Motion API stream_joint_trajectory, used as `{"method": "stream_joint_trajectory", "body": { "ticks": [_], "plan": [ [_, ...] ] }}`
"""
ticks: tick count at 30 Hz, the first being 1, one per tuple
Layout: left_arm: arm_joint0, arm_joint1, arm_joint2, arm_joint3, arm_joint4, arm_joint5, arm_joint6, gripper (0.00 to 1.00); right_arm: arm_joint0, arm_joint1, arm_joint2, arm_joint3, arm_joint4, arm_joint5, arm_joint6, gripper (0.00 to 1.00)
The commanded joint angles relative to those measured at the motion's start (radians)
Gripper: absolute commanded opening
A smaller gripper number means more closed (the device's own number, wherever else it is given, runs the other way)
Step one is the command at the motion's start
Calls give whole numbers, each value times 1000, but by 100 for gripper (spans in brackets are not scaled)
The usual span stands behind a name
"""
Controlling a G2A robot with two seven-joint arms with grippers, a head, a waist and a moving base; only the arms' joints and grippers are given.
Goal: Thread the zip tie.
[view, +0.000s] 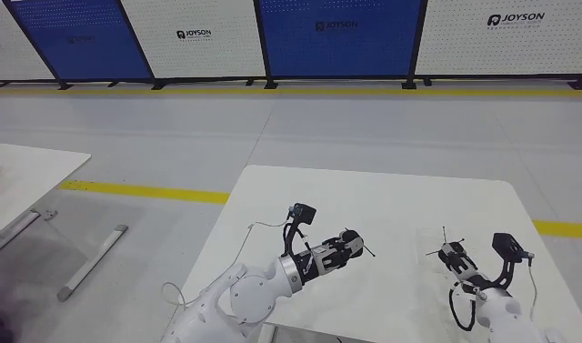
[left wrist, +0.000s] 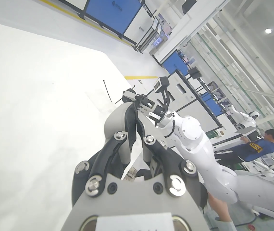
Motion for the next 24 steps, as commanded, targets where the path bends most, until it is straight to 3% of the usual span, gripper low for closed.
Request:
{"method": "stream_joint_trajectory", "body": {
  "ticks": [1, 11, 18, 24],
  "plan": [
    [0, 0, 0, 0, 0, 0, 0, 0, -1, 0, 0, -1, -1, -1, 1, 0],
    [-2, -4, 19, -7, -9, 5, 10, 0, -1, 0, 0, -1, -1, -1, 1, 0],
    [-14, -14, 82, 21, 70, 27, 59, 0, -1, 0, 0, -1, -1, -1, 1, 0],
    [-29, -28, 121, 79, 117, 107, 147, 0, -1, 0, 0, -1, -1, -1, 1, 0]
  ]
}}
